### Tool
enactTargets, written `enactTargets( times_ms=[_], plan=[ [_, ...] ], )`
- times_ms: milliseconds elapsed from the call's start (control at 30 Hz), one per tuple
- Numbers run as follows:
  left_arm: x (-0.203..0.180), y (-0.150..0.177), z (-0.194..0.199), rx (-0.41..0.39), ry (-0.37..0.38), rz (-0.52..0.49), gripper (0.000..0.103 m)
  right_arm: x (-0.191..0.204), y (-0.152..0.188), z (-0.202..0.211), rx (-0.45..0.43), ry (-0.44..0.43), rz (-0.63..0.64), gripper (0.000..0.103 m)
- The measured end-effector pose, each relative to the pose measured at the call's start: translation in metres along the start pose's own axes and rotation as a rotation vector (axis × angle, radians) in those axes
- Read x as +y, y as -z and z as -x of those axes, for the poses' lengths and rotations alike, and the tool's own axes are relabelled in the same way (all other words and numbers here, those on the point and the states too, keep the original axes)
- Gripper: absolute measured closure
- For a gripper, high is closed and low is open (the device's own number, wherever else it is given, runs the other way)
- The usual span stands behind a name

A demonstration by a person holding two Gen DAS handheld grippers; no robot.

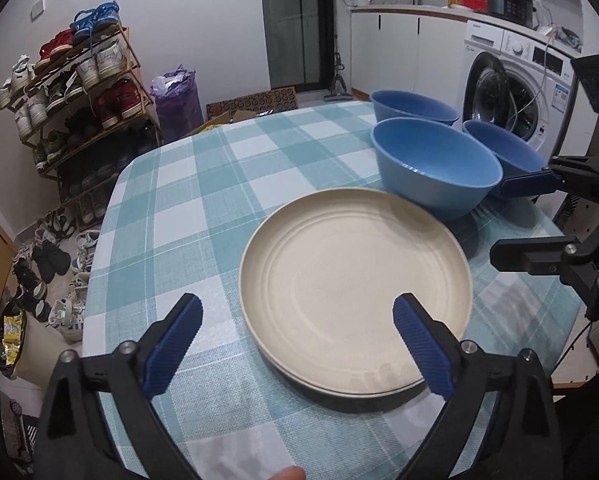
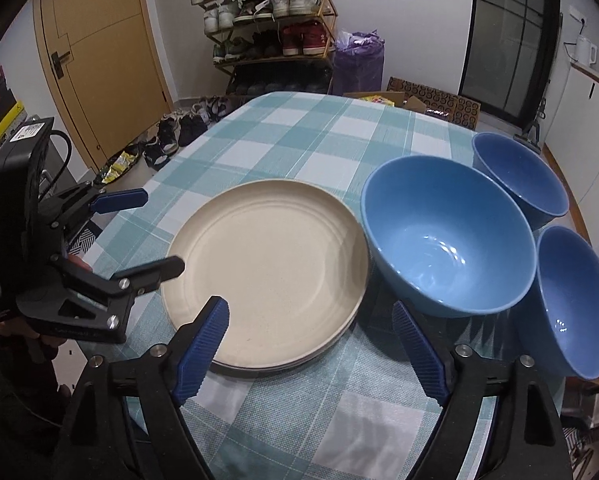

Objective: Organize plates and bowls
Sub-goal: 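Open both tools and pull them back from the plate stack, then move both tools back and over toward the three blue bowls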

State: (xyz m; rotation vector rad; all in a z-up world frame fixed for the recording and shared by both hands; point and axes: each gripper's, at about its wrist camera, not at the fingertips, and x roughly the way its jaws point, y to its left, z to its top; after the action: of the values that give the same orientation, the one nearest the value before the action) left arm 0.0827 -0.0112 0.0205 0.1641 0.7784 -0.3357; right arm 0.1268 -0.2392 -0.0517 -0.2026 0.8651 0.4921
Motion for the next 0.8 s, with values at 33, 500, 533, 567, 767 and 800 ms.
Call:
enactTargets(
  times_ms=[33, 500, 533, 567, 767, 800],
  plan=[
    [-0.001, -0.001, 0.002, -0.005, 0.01, 0.0, 0.006, -0.001, 0.0, 0.002, -0.006, -0.005, -0.006, 0.01],
    [0.001, -0.021, 0.033, -0.138, 0.058, 0.148, 0.0, -0.027, 0.0, 0.04, -0.13, -0.033, -0.054, 0.001],
    [-0.002, -0.023, 0.035, -0.149, 0.057, 0.14, 0.0, -0.03, 0.0, 0.043, -0.138, -0.03, -0.058, 0.001],
    [-0.004, -0.024, 0.037, -0.154, 0.055, 0.136, 0.0, -0.032, 0.0, 0.047, -0.148, -0.023, -0.062, 0.001],
    [-0.015, -0.038, 0.041, -0.168, 0.043, 0.119, 0.0, -0.049, -0.002, 0.072, -0.198, 0.013, -0.073, 0.001],
    [-0.017, -0.041, 0.041, -0.168, 0.037, 0.113, 0.0, -0.051, -0.002, 0.076, -0.206, 0.018, -0.073, 0.001]
  ],
)
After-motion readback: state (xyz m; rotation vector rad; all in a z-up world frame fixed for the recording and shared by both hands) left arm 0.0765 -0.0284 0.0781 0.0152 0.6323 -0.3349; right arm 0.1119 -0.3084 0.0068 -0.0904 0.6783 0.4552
